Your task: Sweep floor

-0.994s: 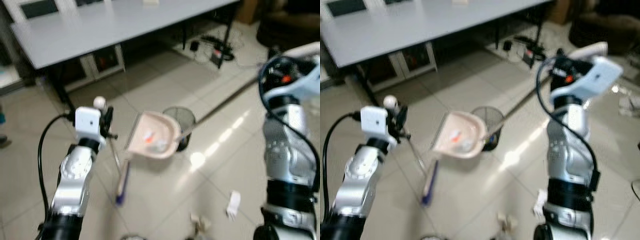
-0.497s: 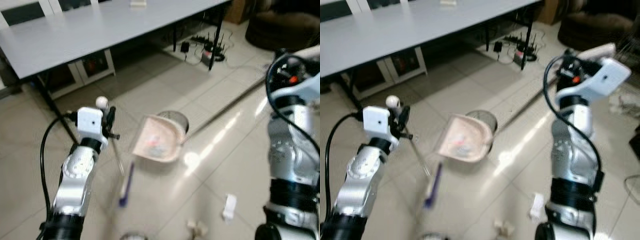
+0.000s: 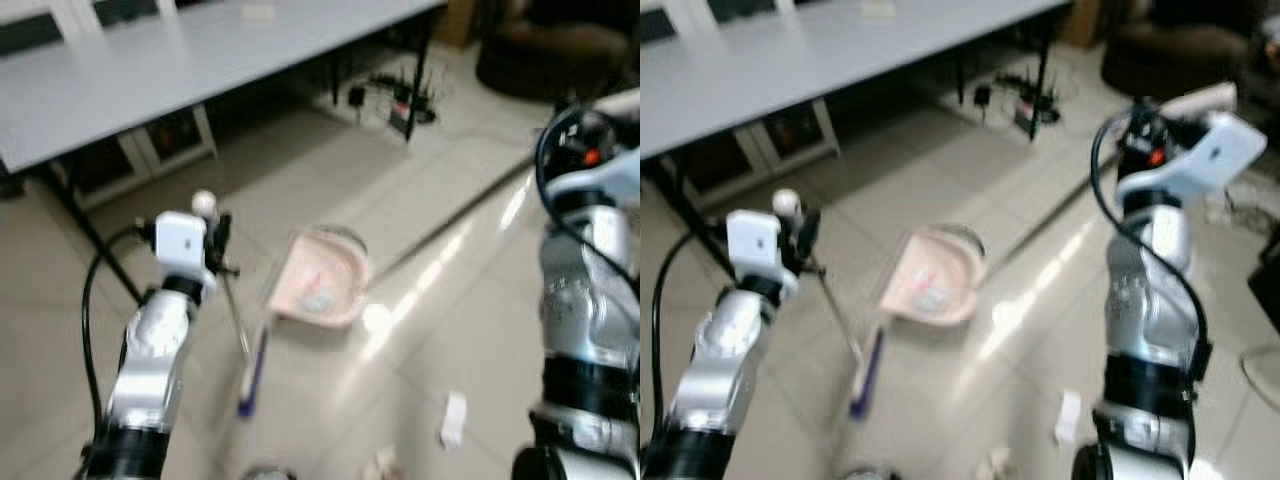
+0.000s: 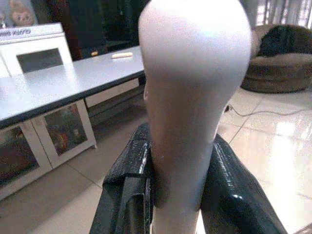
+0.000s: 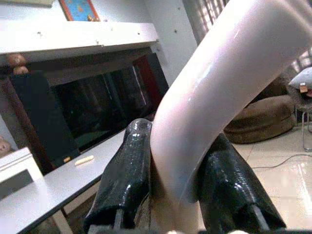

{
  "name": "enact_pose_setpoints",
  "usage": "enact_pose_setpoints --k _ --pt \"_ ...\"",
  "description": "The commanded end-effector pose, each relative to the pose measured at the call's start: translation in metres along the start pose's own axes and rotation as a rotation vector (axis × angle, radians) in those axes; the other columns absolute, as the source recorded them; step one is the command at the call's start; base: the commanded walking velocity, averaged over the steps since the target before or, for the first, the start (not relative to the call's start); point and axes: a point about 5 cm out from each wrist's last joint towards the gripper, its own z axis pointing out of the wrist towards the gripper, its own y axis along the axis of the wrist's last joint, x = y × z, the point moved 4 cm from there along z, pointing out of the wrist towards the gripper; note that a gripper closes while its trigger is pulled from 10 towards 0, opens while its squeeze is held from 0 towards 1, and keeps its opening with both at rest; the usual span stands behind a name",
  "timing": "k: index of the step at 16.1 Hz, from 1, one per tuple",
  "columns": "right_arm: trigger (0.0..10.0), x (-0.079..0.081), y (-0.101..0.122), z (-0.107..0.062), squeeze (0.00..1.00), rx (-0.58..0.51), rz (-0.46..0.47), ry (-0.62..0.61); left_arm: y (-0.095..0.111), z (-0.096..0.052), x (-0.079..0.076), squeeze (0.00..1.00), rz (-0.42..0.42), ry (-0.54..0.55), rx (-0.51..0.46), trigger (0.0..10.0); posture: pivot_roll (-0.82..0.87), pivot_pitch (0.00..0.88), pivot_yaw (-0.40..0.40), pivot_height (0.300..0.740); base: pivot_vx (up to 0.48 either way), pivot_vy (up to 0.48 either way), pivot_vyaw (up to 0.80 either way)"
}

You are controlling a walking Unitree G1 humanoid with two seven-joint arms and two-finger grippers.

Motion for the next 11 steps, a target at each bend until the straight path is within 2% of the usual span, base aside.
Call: enact_pose_setpoints --k 1,11 --pt "10.0 0.0149 0.0102 0.0034 0.00 -0.048 0.054 0.040 0.0108 0.0026 0.0081 0.00 0.038 0.017 -0.039 10.0 0.02 0.021 0.042 0.740 0.319 0.000 0.00" --pt "10.0 0.0128 0.0081 0.0035 0.00 -0.047 0.048 0.029 0.0130 0.0055 0.0065 0.00 0.033 0.004 -0.048 10.0 0.02 0.013 0.048 0.740 0.339 0.000 0.00"
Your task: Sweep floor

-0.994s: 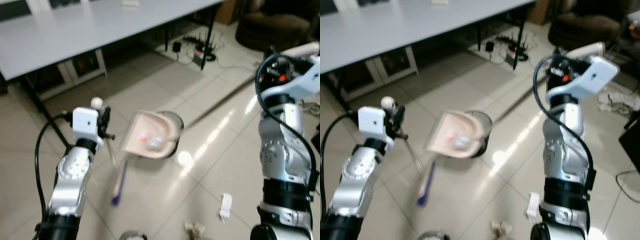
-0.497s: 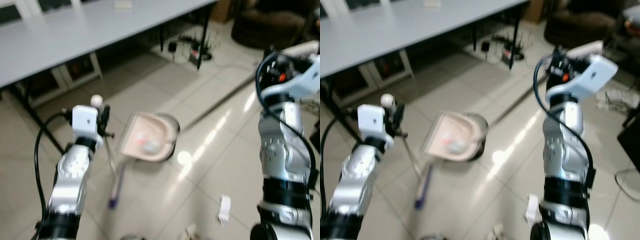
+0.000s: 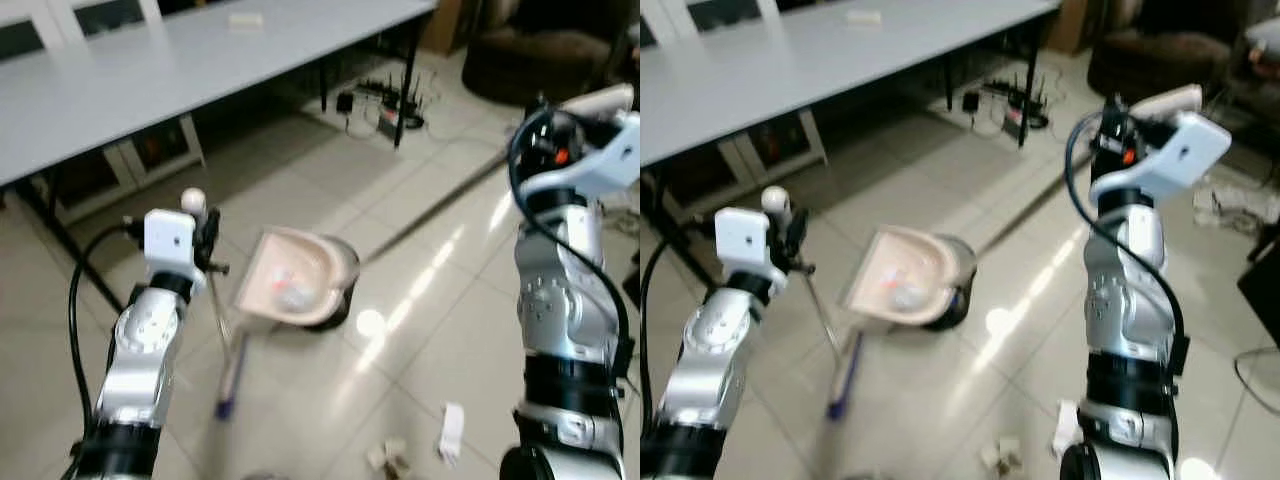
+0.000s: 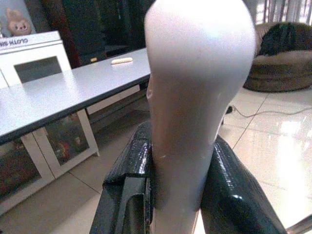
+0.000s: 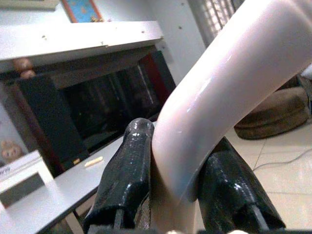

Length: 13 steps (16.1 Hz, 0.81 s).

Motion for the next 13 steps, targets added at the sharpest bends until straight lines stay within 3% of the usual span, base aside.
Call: enact_pose_setpoints --k 1,13 --pt "10.0 -0.0013 0.0180 0.0035 0.00 -0.072 -0.002 -0.006 0.0115 0.0044 -0.0045 0.00 -0.001 -0.016 -0.049 10.0 0.02 0.012 0.049 0.740 0.371 0.000 0.00" --pt "10.0 -0.0051 0.0191 0.0031 0.00 -0.098 -0.019 -0.029 0.0111 0.0040 -0.0052 0.00 -0.002 -0.019 -0.049 10.0 0.02 0.017 0.048 0.740 0.370 0.000 0.00"
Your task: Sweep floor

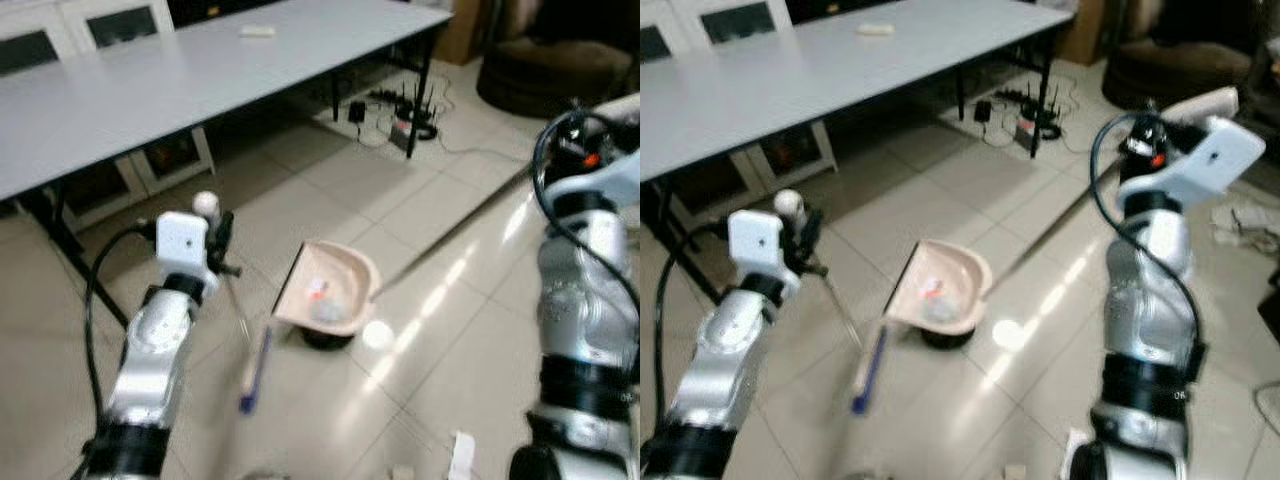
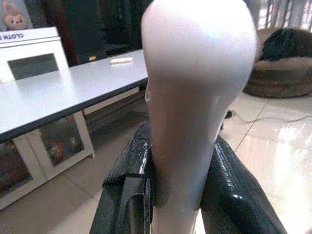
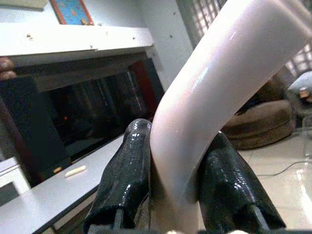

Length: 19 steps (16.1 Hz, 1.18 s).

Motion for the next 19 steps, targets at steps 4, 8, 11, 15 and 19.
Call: enact_pose_setpoints --k 4,8,11,15,19 --pt "10.0 0.008 0.019 0.008 0.00 -0.112 0.000 0.027 0.014 0.004 0.001 0.00 0.024 -0.003 -0.052 10.0 0.02 0.021 0.053 0.740 0.368 0.000 0.00" --pt "10.0 0.024 0.022 0.012 0.00 -0.175 -0.089 0.103 0.013 0.005 0.001 0.00 0.027 -0.008 -0.050 10.0 0.02 0.024 0.055 0.740 0.368 0.000 0.00" --pt "10.0 0.036 0.019 0.015 0.00 -0.208 -0.154 0.172 0.013 0.005 0.000 0.00 0.026 -0.007 -0.049 10.0 0.03 0.027 0.053 0.740 0.365 0.000 0.00" --pt "10.0 0.043 0.014 0.016 0.00 -0.236 -0.226 0.226 0.012 0.004 -0.001 0.00 0.027 -0.009 -0.046 10.0 0.03 0.029 0.053 0.740 0.363 0.000 0.00" --pt "10.0 0.054 0.001 0.012 0.00 -0.230 -0.275 0.317 0.012 0.003 -0.001 0.00 0.031 -0.010 -0.045 10.0 0.04 0.032 0.049 0.740 0.359 0.000 0.00"
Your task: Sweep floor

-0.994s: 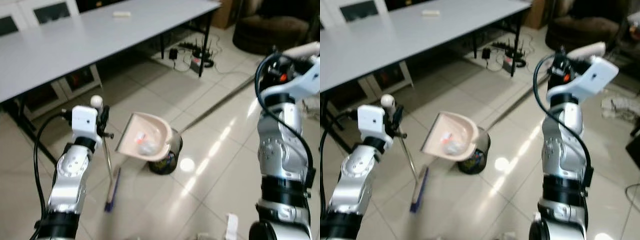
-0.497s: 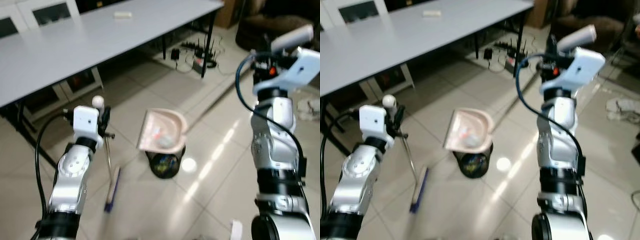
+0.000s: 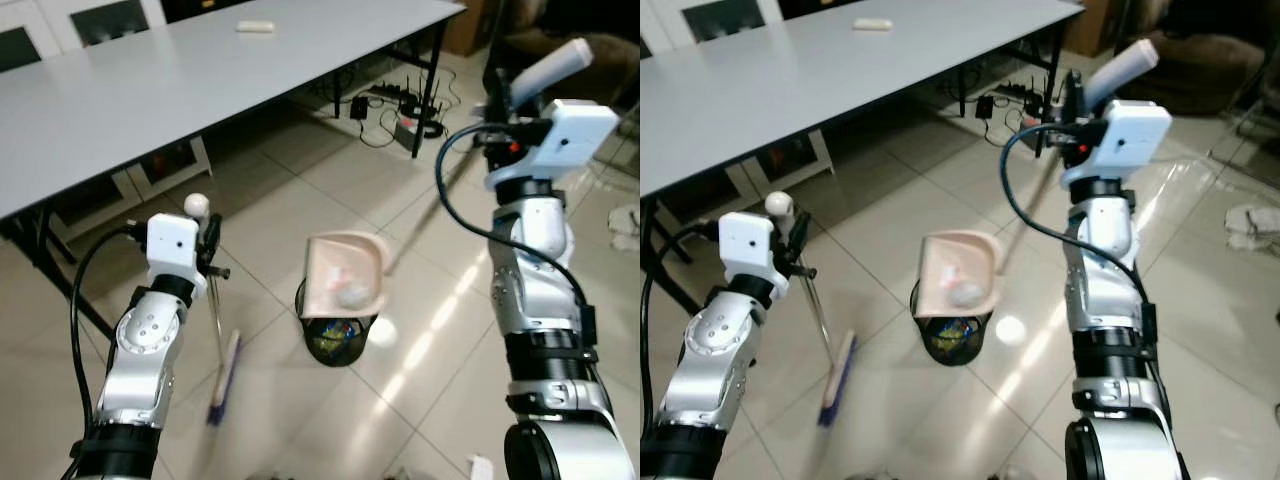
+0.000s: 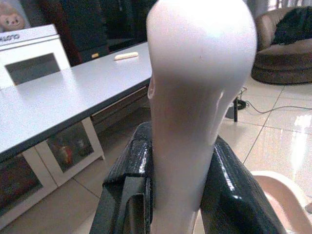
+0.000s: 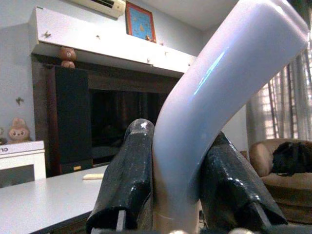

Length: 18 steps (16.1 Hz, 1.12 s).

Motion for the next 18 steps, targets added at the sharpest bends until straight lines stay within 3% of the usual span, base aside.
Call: enact_pose_setpoints --k 1,7,18 --pt "10.0 -0.0027 0.0103 0.0047 0.00 -0.055 -0.039 0.014 0.0134 0.0036 -0.0036 0.00 -0.002 -0.010 -0.053 10.0 0.04 0.032 0.049 0.740 0.360 0.000 0.00" --pt "10.0 0.0047 0.0051 0.0067 0.00 -0.064 -0.066 0.062 0.0119 0.0016 -0.0017 0.00 0.001 -0.002 -0.046 10.0 0.05 0.030 0.040 0.740 0.349 0.000 0.00" --pt "10.0 -0.0004 0.0010 0.0069 0.00 -0.070 -0.100 0.063 0.0065 0.0034 -0.0019 0.00 0.021 -0.010 -0.019 10.0 0.05 0.030 0.044 0.740 0.000 0.000 0.00"
